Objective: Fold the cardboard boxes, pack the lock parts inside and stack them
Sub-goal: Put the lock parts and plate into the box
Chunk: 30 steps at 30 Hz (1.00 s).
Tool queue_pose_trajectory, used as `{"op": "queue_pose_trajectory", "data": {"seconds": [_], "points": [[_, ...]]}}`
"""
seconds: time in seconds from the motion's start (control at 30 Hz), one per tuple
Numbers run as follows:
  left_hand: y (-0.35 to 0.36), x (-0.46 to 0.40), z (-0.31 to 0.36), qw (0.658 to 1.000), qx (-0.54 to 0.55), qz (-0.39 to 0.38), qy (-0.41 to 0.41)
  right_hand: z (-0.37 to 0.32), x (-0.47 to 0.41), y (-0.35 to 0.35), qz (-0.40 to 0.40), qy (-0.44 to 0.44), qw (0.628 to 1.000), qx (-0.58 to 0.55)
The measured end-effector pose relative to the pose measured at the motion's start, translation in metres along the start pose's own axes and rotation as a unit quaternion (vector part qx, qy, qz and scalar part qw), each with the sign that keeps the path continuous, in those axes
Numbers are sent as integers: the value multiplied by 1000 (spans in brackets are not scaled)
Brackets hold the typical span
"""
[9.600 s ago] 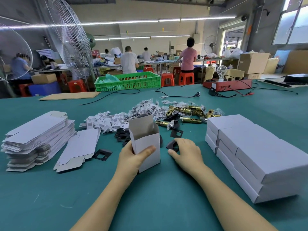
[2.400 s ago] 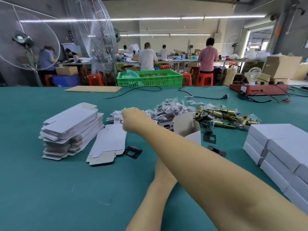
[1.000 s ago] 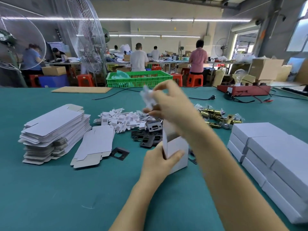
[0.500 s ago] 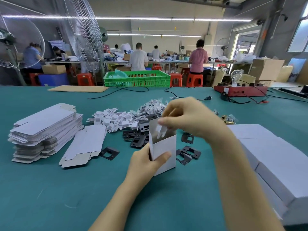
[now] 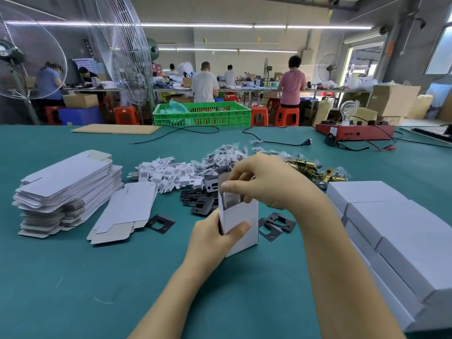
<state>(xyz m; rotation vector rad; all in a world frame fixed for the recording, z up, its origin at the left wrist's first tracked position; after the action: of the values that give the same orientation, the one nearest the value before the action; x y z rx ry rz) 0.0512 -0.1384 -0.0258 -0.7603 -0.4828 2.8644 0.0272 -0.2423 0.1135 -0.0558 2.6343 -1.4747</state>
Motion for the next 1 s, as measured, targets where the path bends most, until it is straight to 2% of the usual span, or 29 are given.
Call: {"op": "queue_pose_trajectory", "data": {"seconds": [0.17,0.23,0.3,0.53,0.8,1.0], "points": [[0,1,-2,1000,10,6,-8,0,1,-1,0,-20,1000,20],[0,1,-1,1000,4,3,-4,-1,1,-6,27,-33,999,16],[0,1,1,1000,-9,3,9,0,3,-13,53,-41,997,27],[0,3,3,996,-71,18,45,17,15,-42,69,-29,996,57],[-1,3,4,996,-66,18,49,16,14,-28,6,-12,994,112],[-1,3,4,998,-56,10,34,27,9,-23,-43,7,998,55]]}}
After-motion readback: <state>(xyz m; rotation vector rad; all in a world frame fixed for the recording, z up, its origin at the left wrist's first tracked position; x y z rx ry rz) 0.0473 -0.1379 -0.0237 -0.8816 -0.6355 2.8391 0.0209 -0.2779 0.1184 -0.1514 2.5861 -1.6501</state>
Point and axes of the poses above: each hand's wrist, its own x-axis away from the middle knuckle, its own y-axis out of the palm, z = x × y, the point moved 7 cm from there along -x, towards the middle knuckle, and after that the axes turned 11 degrees about y, right-handed, at the moved point
